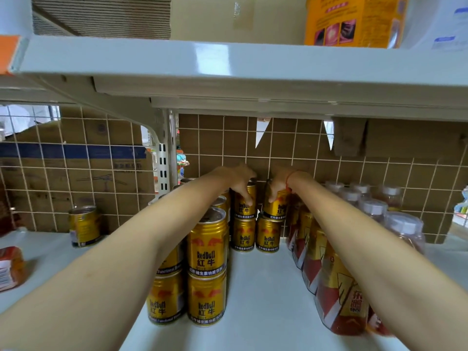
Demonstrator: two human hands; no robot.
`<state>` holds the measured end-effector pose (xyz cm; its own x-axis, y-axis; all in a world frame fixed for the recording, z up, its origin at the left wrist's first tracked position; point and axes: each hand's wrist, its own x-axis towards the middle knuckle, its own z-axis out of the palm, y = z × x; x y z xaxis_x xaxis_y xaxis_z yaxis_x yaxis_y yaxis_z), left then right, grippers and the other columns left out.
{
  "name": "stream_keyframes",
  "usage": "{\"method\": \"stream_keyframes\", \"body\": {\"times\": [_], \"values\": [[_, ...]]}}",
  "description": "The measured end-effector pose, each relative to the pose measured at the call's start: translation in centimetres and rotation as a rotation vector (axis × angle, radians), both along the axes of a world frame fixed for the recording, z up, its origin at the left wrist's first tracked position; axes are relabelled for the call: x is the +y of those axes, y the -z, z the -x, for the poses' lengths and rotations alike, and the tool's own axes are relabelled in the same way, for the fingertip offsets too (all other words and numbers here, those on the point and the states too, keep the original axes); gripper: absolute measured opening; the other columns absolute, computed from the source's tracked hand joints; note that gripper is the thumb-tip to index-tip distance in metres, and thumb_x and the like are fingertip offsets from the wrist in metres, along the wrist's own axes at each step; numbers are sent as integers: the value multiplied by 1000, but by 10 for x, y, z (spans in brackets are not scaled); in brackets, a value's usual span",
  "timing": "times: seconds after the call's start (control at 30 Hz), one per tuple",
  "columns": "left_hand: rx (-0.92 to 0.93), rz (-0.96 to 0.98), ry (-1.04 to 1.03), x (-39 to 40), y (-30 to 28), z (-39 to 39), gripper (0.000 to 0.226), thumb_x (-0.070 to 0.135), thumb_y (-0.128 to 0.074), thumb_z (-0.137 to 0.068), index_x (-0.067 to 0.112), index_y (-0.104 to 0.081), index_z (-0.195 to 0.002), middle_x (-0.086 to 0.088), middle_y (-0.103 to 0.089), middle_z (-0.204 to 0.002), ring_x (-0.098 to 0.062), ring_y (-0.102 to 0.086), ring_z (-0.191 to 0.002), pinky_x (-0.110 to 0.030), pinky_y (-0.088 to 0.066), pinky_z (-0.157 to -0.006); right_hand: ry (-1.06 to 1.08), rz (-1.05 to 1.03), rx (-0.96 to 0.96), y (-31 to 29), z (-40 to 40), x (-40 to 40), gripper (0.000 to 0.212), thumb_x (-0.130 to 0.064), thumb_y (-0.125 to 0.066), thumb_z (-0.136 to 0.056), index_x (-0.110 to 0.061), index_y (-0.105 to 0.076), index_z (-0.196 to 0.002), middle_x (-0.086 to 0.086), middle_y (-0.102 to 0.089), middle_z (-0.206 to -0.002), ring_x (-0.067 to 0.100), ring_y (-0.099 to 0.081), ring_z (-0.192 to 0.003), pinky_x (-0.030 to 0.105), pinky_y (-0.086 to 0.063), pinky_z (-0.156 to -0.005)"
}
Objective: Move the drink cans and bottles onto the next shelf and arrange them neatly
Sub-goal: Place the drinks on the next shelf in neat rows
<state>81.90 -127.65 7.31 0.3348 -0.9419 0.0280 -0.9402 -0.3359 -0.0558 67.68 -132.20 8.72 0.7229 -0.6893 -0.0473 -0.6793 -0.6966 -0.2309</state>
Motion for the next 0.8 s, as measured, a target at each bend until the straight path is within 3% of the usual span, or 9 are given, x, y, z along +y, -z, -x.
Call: {"method": "stream_keyframes", "body": {"times": [0.27, 0.43, 0.6, 0.8], "values": [[37, 35, 3, 1, 2, -4, 63, 39, -73, -79, 11, -50, -131, -9, -51, -134, -27, -50, -121, -42, -46, -98, 26, -2, 4, 4, -2, 4, 53, -17, -63, -89, -2, -43, -136, 16, -44, -141, 35, -44, -128, 44, -38, -101], [118, -7, -16, 4, 4, -7, 55, 34, -73, -80, 18, -51, -128, -5, -55, -129, -25, -53, -115, -43, -48, -95, 24, 49, 24, 3, -3, 4, 54, -16, -61, -90, -2, -40, -138, 17, -41, -144, 35, -40, -131, 44, -36, -102], [131, -38, -30, 4, 2, -6, 54, 31, -69, -84, 17, -48, -132, -6, -53, -132, -26, -51, -118, -42, -46, -97, -7, 43, 45, 5, -7, -2, 54, -20, -67, -87, -1, -47, -133, 16, -49, -137, 32, -51, -122, 38, -44, -91], [129, -109, -82, 4, -5, -4, 57, 41, -56, -91, 20, -40, -141, -6, -43, -144, -28, -45, -127, -46, -40, -103, -28, -25, 36, 0, -16, -17, 53, -25, -67, -86, -3, -50, -131, 15, -50, -137, 32, -52, -120, 43, -44, -103]]}}
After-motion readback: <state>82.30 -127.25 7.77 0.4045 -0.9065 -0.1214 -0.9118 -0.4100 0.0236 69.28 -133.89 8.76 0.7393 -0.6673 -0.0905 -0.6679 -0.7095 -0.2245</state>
